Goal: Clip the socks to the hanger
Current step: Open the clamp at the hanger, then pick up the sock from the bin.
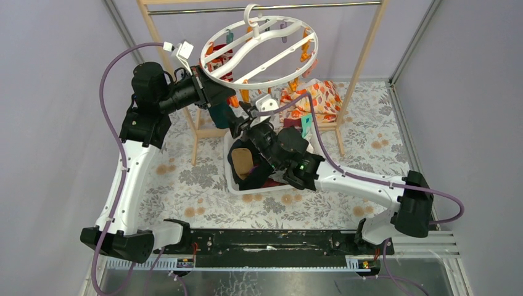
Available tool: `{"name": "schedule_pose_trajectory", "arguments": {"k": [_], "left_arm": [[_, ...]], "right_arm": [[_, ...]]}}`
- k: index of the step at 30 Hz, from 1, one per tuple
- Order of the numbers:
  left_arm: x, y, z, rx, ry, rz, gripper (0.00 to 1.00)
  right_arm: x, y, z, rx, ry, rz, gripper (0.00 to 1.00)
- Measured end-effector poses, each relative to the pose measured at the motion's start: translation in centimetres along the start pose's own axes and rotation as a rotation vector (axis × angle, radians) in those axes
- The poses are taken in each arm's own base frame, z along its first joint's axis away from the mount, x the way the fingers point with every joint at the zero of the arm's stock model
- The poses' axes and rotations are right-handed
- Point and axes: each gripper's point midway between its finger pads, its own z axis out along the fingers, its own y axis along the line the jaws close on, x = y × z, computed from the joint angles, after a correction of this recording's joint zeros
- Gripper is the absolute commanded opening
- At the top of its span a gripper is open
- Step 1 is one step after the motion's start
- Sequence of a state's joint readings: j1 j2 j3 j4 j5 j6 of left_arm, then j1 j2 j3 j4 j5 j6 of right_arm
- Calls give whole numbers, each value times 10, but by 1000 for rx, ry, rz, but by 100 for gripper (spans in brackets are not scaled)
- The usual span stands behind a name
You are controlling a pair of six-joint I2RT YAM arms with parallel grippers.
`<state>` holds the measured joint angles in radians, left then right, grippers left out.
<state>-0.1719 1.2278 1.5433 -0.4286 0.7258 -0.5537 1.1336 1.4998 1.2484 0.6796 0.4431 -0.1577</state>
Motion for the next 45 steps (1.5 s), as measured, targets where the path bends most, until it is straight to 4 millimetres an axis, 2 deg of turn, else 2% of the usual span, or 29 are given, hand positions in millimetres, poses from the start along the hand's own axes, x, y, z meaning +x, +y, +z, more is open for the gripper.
{"name": "schedule_pose_trajectory", "arguments": {"k": [2,4,7,11,13,15,18,22,24,26,30,34,40,45], "left_arm": [[-1,2,1,-9,-7,6,0],[-1,4,1,-14,-12,14,0],[-2,3,0,-15,-15,26,0],[-2,2,-2,-14,-20,49,0],[-3,2,-2,-14,-20,59,0],[-3,3,-2,-14,-20,66,0],[-2,3,-2,-14,-20,78,0],[-3,2,-4,-12,-22,91,0],[-3,1,-4,-11,-22,96,0],[-3,0,-5,-8,-22,100,0],[-2,1,-5,-7,-20,106,0],[-2,0,-5,-6,-19,107,0],[-1,0,-5,-3,-16,106,0],[-1,-1,-5,0,-16,107,0]], "right_arm": [[9,4,-9,-19,31,-4,70],[17,4,-22,-37,68,-17,71],[25,-6,-48,-56,132,-30,70],[24,-19,-76,-101,212,-44,68],[31,-21,-87,-134,266,-62,67],[50,-19,-100,-178,349,-89,67],[101,-19,-122,-219,511,-152,67],[179,-36,-149,-215,747,-246,65],[199,-52,-151,-181,817,-243,65],[208,-79,-148,-101,852,-210,67],[207,-135,-140,117,844,-104,67],[201,-180,-135,312,800,-27,64],[198,-219,-121,493,705,5,59],[224,-240,-117,577,725,-24,51]]}}
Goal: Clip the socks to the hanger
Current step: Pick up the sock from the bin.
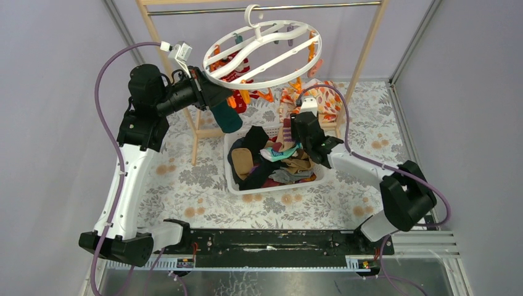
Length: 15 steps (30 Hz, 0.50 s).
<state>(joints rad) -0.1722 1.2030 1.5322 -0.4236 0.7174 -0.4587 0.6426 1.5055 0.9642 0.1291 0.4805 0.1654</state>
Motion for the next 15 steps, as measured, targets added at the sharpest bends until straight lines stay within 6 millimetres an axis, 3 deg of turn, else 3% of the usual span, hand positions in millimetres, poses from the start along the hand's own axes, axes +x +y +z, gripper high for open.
{"name": "schedule_pose_trajectory", "arguments": {"k": [4,11,15], "left_arm": [[-1,-2,-1,2,-4,10,0],[0,-3,-4,3,-6,22,0],[1,-2,-4,2,-4,20,0]], "right_arm": [[10,-8,11,61,14,-15,40],[-9,-18,10,120,-71,13,40],[-12,-20,11,130,-83,4,29]]}}
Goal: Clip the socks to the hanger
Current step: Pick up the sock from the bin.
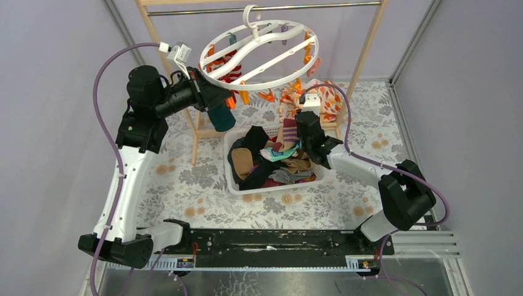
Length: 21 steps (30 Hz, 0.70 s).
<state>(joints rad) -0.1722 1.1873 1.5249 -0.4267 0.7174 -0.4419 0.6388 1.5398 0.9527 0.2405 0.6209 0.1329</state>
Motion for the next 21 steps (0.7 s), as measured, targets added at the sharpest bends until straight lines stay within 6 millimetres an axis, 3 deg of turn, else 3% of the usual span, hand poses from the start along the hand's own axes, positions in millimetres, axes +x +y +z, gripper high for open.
{"name": "schedule_pose_trajectory", "arguments": {"k": [5,12,14,17,21], "left_arm": [[0,0,-1,0,-1,5,0],[0,0,-1,0,-1,9,0],[0,0,-1,0,-1,9,0],[0,0,-1,0,0,9,0],[0,0,-1,0,0,9,0]], "right_arm": [[-2,-3,1,11,-6,-6,1],[-12,-3,-5,-16,-34,9,0],[-29,-2,-18,-64,-73,41,0],[-71,2,-46,-169,-170,125,0],[-128,5,-97,-334,-317,246,0]]}}
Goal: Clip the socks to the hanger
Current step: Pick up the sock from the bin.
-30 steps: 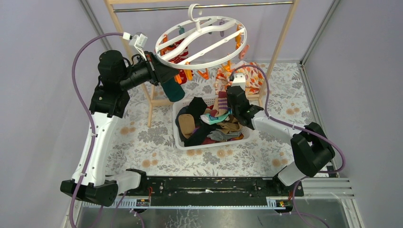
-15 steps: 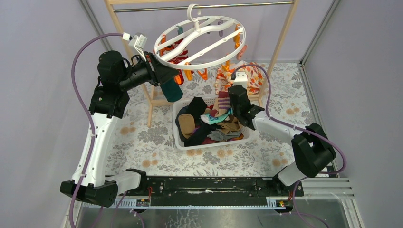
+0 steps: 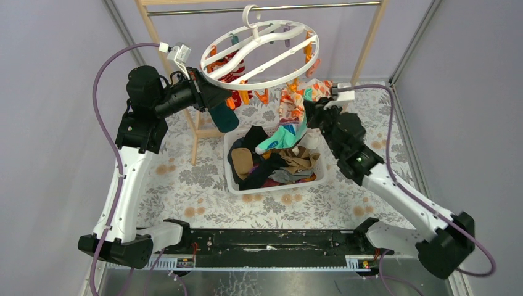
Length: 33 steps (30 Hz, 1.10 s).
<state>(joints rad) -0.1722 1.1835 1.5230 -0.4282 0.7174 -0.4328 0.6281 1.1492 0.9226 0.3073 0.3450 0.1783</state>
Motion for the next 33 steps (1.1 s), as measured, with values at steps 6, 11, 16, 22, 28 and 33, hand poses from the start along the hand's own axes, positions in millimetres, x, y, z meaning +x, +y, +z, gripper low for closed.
{"name": "schedule_pose_trajectory", "arguments": {"k": [6,11,16,22,28,33], "left_arm": [[0,0,0,0,0,0,0],[0,0,0,0,1,-1,0],[1,-1,-1,6,6,-4,0],[3,-4,-1,20,13,-17,0],[3,-6,-1,23,15,-39,0],[3,-6,-1,20,14,-49,0]], "right_arm": [[-40,30,-38,-195,-80,110,0],[-45,54,-63,-355,-65,164,0],[-61,91,-94,-597,-75,226,0],[-44,124,-112,-836,-28,332,0],[11,146,-102,-843,93,372,0],[24,187,-104,-782,77,302,0]]}}
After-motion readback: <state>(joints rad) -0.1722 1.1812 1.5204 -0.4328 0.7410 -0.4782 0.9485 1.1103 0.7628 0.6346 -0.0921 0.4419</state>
